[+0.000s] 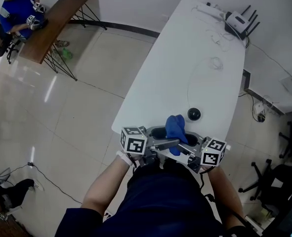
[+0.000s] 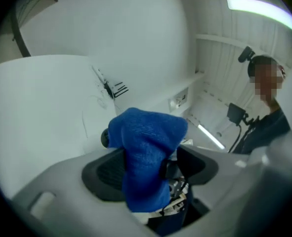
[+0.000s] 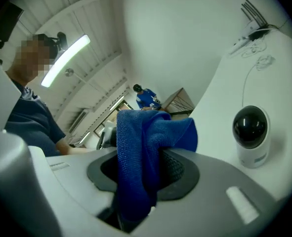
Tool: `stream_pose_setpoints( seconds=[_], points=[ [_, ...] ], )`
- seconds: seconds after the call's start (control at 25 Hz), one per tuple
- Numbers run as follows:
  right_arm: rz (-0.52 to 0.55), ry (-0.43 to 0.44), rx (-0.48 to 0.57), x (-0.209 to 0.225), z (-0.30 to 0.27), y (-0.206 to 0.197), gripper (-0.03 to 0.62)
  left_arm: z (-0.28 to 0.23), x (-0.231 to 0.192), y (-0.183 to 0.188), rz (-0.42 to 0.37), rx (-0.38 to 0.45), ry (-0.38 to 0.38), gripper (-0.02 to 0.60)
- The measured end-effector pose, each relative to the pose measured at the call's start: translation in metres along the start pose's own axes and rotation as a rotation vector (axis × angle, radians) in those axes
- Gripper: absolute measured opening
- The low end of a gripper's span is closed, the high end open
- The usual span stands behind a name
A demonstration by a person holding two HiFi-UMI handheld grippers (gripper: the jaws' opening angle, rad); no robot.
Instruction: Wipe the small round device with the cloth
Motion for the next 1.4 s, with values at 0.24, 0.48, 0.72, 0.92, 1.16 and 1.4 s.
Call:
stream_pose_setpoints(
  seconds=[0.24,0.48,0.72,0.92,1.16,1.4],
  points=[
    [0.097,0.093,-0.097,-0.011,0.010,-0.007,0.191,-0.010,0.003,-0.008,0.055,0.010,-0.030,0.254],
    [0.123,0.037,-0.019,-0.009,0.015,-0.001,0.333,-0.012,-0.010,-0.001,0.030,0.085,0.109,0.158],
    [0.124,-0.037,0.082,-0.006,0.048,0.012,0.330,-0.017,-0.016,0.021,-0.052,0.059,0.137,0.152],
    [0.064,-0.104,0.235,0.006,0.105,0.023,0.312,-0.046,-0.020,0.035,-0.154,-0.048,0.168,0.152],
    [-0.021,-0.291,0.540,0.031,0.166,0.041,0.249,-0.092,-0.026,0.031,-0.229,-0.217,0.217,0.153],
    [-0.109,-0.339,0.634,0.042,0.176,0.033,0.195,-0.073,-0.066,0.036,-0.058,-0.207,0.266,0.155]
  ],
)
Point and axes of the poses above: the fingertips, and each gripper's own axes: z backward along the fingers, x to its right, y out of its top, the point moved 9 cm from there along z, backward along the fingers, and after that the axes turned 6 degrees about -z, right-handed, at the moved point
